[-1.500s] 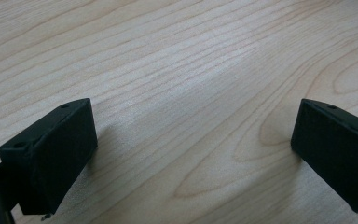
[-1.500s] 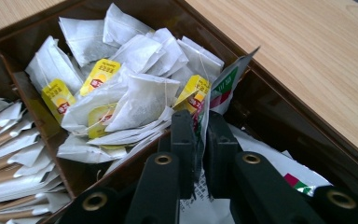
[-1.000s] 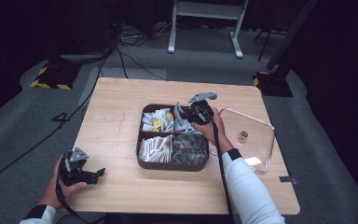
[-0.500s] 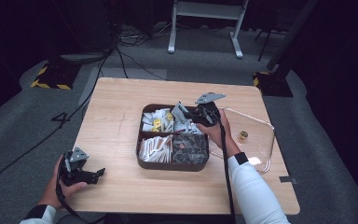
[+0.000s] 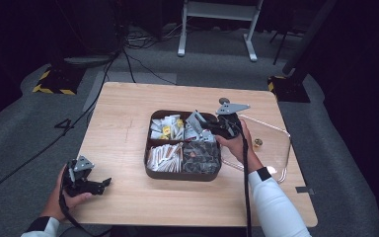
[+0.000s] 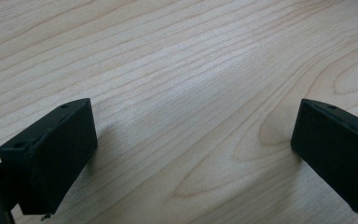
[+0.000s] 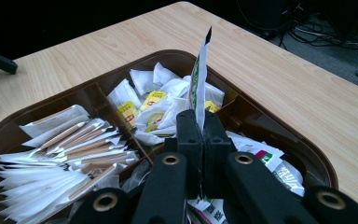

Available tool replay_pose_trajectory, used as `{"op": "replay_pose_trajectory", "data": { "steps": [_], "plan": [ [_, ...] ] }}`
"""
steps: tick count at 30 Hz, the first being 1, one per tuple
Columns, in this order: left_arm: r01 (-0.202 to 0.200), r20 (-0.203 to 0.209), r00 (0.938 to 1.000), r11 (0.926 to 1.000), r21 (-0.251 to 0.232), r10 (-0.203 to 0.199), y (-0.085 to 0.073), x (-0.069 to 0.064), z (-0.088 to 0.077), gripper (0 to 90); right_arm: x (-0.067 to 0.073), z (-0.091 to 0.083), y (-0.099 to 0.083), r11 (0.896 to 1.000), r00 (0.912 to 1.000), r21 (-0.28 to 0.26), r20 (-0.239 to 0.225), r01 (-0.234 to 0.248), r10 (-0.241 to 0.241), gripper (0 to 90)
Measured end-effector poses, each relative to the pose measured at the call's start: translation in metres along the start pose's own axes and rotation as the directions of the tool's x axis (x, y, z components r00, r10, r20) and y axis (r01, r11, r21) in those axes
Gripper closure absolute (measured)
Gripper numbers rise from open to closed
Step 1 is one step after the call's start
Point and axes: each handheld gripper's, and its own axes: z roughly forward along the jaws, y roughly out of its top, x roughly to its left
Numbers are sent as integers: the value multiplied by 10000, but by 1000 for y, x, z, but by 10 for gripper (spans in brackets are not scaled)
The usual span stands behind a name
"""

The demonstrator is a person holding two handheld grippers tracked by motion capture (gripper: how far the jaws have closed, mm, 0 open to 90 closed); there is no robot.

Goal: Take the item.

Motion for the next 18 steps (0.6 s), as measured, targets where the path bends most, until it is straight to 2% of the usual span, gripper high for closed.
{"op": "replay_pose_trajectory", "data": {
  "steps": [18],
  "plan": [
    [20,-17,10000,10000,3,-20,0,0,0,5,9,-37,-21,9986,9991,-496,-382,190,-209,891]
  ]
}}
